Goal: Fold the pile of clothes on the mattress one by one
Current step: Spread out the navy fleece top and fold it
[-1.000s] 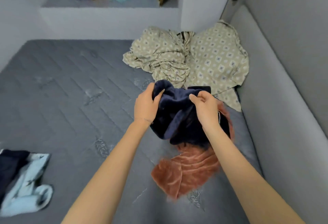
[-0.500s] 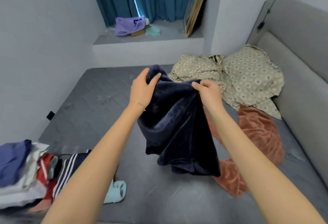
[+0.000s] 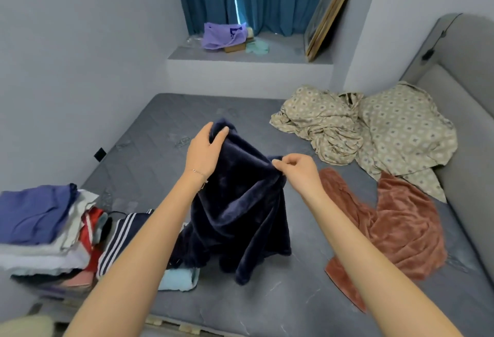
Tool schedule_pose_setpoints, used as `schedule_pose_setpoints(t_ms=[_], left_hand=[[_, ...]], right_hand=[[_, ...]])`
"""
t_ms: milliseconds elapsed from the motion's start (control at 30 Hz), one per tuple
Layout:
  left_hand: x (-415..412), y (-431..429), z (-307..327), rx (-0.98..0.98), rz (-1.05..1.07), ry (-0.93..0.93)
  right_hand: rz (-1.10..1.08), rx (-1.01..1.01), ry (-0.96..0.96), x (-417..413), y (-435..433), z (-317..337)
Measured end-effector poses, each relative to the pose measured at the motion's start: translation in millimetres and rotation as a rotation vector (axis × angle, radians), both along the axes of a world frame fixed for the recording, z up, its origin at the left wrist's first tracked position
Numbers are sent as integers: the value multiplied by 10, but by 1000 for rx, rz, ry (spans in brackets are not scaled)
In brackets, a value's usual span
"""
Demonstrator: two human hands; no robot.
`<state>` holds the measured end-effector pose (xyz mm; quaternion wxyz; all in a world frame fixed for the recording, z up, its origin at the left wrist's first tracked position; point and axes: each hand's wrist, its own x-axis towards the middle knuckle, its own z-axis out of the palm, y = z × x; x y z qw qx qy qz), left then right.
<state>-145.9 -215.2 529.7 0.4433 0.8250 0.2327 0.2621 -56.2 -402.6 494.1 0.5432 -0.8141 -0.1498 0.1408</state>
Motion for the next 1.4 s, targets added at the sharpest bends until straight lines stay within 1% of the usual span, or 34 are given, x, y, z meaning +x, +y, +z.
schedule_pose_setpoints(t_ms=[167,233,300,333,400,467,533,600,700,767,833,967,1033,1067,1133,1200,1267,1400], left_hand=[[-63,148,-83,60,13,57],[-37,201,-86,110,20,85],[4,257,-47,153,-1,92],[30,286,-27,151,-40,92],[80,308,4,139,-217,145],[120,306,-2,160,-394,242],[131,352,-32,179,-461,279],[107,462,-78,207,-463,277],[1,767,-196,239,-472,304],[-111,993,-285,201,-490,324],[-226,1188,-400,104,-531,371],[-459,1435,-648,-333,-745,515],[-513,1529,-700,-396,-862,558],[-500,1575,-704,-387,-874,543],[-407,1657,-680,-310,-781,449],[-282,1716,-602,-181,-665,347],[-168,1731,-477,-86,-606,265],[45,1656,-181,-86,-566,125]], right_hand=[[109,-163,6,30,233,-128],[135,-154,-7,23,314,-157],[140,-60,-29,10,380,-146],[161,-3,-44,18,403,-125],[297,75,-59,53,450,-54],[470,83,-46,77,523,22],[558,27,-41,87,627,54],[560,-46,-71,94,766,57],[482,-117,-150,67,964,16],[465,-116,-136,4,1087,20],[471,-78,-60,-81,1220,24],[483,3,36,-251,1461,40],[437,41,69,-303,1525,44],[407,54,80,-319,1534,44],[343,42,79,-338,1516,38],[289,-3,69,-347,1468,20],[245,-25,87,-344,1418,-23],[183,22,124,-341,1297,-69]])
